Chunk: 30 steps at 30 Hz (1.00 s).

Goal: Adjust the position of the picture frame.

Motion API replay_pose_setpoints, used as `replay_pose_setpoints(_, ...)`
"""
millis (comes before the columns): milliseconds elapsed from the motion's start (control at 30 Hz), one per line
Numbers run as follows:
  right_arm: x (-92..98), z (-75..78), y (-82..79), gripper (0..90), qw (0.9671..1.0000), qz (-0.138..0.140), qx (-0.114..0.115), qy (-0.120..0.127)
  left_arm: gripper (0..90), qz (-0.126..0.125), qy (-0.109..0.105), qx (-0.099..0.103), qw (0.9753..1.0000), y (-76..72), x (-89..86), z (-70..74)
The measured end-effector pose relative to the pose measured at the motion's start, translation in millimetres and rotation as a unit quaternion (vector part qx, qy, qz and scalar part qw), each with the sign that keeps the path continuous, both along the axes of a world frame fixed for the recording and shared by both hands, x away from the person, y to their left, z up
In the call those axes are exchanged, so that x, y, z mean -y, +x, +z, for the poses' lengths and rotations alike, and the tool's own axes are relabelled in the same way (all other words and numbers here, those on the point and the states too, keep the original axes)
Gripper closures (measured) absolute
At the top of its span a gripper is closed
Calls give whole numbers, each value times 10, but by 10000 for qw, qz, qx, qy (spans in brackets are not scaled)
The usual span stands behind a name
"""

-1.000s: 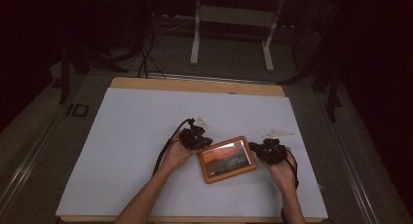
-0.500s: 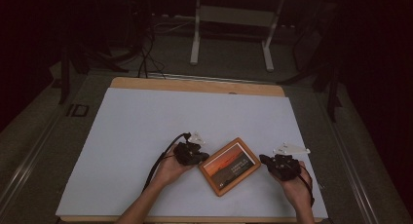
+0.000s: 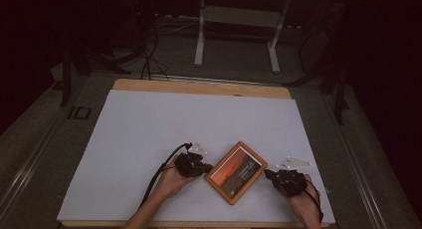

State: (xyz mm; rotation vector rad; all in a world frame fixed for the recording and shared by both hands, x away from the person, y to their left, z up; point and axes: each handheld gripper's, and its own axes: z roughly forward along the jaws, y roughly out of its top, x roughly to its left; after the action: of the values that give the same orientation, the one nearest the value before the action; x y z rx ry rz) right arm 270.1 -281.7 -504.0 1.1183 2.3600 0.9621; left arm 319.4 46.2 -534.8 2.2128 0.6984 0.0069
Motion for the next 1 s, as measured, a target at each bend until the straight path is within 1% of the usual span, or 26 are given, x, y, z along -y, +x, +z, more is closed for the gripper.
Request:
replay_pose_setpoints(67,10,-11,33,900,10000,-34,-13,23,899,-79,-43,-64,9999,-44,15,-7)
replay_pose_setpoints(200,17,-20,122,900,9999,-121,-4,80,899,-205,-23,-82,9998,-134,65,-2)
replay_pose_setpoints(300,-12,-41,193,900,9999,-66,-27,123,899,-323,-8,-109,9994,-200,100,0)
replay_pose_setpoints(367,-39,-54,238,900,9999,-31,-28,155,899,-355,-58,-209,9991,-231,116,-5)
replay_pose_setpoints(400,-53,-58,260,900,9999,-7,-33,165,899,-383,-68,-212,9990,-244,121,-8)
replay_pose_setpoints(500,-104,-60,310,900,9999,11,-19,169,898,-431,-83,-235,9988,-241,105,-12)
replay_pose_setpoints(567,-124,-57,332,900,9999,33,-29,159,896,-404,-210,-265,9986,-222,83,0)
replay_pose_setpoints(633,-123,-48,330,900,9999,35,-19,147,894,-285,-317,-231,9988,-203,55,38)
replay_pose_setpoints(667,-110,-37,320,900,9998,39,-1,213,880,-204,-365,-208,9989,-187,38,58)
replay_pose_setpoints(700,-95,-21,307,899,9995,38,15,317,845,-109,-430,-227,9988,-168,19,80)
replay_pose_setpoints(733,-81,-3,295,891,9994,16,56,337,822,-19,-488,-231,9985,-148,0,104)
replay_pose_setpoints(767,-67,17,286,849,9993,-9,83,366,799,67,-568,-230,9981,-129,-14,128)
replay_pose_setpoints(800,-55,38,279,805,9990,-8,76,447,767,150,-643,-217,9976,-110,-25,153)
replay_pose_setpoints(833,-42,56,276,757,9985,16,49,548,719,257,-706,-209,9970,-91,-31,176)
replay_pose_setpoints(900,-40,82,272,647,9974,111,-45,718,614,374,-830,-222,9956,-53,-30,211)
replay_pose_setpoints(933,-49,86,272,586,9970,136,-71,758,572,436,-847,-222,9952,-37,-15,223)
replay_pose_setpoints(1000,-70,74,286,503,9960,150,-210,854,496,493,-888,-262,9945,-13,28,233)
